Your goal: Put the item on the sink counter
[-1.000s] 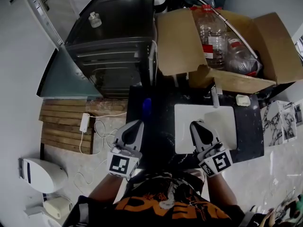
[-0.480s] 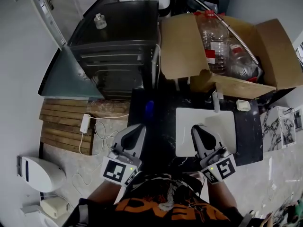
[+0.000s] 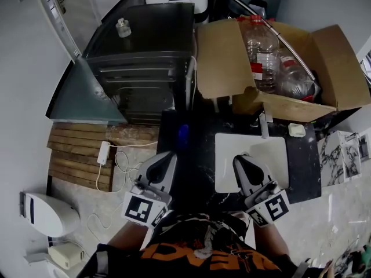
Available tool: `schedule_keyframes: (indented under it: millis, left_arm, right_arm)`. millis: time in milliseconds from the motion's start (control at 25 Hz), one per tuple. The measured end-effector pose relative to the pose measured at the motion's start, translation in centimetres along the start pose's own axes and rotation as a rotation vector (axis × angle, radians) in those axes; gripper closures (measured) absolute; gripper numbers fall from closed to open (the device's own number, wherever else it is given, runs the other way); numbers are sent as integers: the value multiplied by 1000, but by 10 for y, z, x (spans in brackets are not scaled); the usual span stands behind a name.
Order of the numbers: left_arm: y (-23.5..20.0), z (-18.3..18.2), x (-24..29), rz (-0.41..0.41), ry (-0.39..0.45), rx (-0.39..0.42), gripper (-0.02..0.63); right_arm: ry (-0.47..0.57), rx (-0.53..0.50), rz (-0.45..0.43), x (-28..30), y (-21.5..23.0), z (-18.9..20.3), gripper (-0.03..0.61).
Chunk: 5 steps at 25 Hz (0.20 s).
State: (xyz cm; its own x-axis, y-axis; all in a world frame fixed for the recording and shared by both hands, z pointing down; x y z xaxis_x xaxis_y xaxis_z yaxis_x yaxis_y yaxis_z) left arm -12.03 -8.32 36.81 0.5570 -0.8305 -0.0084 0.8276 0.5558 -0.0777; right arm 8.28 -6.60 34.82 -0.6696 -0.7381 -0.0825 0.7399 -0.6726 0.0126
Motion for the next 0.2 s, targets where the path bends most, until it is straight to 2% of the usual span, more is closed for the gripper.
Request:
schedule_keyframes:
  millis: [200]
  left_arm:
    - [-2, -2, -1, 0, 2, -3, 598]
  right_arm:
    - [-11, 0, -5, 0, -7, 2, 565]
Point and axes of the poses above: the fingertips, and each gripper's own axes: x forward along the fingers, y to its right, z out of its underside, the point moved 4 cm from there along -x, backward along the fingers, and after that the axes turned 3 degrees about -z, right-handed, at the moved point
